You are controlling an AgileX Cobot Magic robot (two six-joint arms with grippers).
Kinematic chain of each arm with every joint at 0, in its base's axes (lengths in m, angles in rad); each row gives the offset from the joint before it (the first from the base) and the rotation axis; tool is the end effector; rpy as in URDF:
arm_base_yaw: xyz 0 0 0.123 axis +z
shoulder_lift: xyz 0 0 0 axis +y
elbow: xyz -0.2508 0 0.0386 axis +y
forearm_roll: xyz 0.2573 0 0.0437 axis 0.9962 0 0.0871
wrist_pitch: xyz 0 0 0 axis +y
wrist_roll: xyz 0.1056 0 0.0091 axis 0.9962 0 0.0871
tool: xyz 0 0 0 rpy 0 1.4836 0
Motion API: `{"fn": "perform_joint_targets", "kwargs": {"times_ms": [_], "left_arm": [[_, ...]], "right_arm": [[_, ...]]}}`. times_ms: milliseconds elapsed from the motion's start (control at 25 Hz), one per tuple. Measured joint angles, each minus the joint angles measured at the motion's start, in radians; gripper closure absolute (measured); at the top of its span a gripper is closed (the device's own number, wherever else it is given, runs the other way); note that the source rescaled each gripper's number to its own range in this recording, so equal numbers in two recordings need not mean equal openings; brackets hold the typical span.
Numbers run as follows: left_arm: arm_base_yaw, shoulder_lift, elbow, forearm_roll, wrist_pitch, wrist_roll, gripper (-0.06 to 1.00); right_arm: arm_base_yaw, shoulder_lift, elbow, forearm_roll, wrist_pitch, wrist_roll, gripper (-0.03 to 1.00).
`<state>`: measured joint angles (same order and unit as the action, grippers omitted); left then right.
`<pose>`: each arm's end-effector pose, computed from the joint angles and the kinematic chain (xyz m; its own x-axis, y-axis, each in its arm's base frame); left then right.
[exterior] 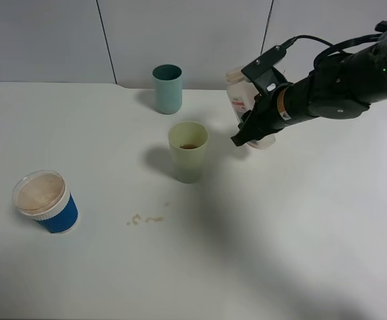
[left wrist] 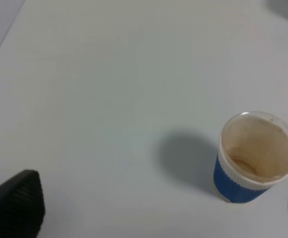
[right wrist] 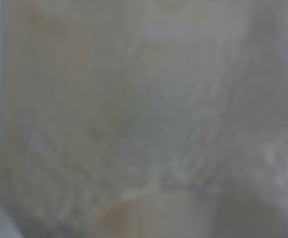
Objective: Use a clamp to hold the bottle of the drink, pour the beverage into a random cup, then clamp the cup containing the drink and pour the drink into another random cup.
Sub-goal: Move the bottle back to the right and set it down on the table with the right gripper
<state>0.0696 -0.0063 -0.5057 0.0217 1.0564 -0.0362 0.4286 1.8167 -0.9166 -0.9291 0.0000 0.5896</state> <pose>0.0466 0.0053 0.2773 -0.4379 -0.0561 -0.8973 -0.0976 0.9951 -0.0146 0.3324 0.1518 0.1054 -0.4845 -0.5875 -0.6482 -0.6119 0.7571 -0.2289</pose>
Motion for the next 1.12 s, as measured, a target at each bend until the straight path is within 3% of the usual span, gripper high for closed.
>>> {"fn": "perform_joint_targets", "kwargs": {"times_ms": [400,680,1120], "left_arm": [[0.000,0.000,0.000,0.000,0.000,0.000,-0.06],[0.000,0.000,0.000,0.000,0.000,0.000,-0.06],[0.000,0.000,0.000,-0.001,0.000,0.000,-0.06]], "right_arm": [[-0.029,0.018,0.000,0.012,-0.135,-0.058,0.97],[-0.061,0.071,0.000,0.115,-0.229,-0.190,0.97],[-0.140,0.118,0.000,0.226,-0.379,-0.288,0.97]]}}
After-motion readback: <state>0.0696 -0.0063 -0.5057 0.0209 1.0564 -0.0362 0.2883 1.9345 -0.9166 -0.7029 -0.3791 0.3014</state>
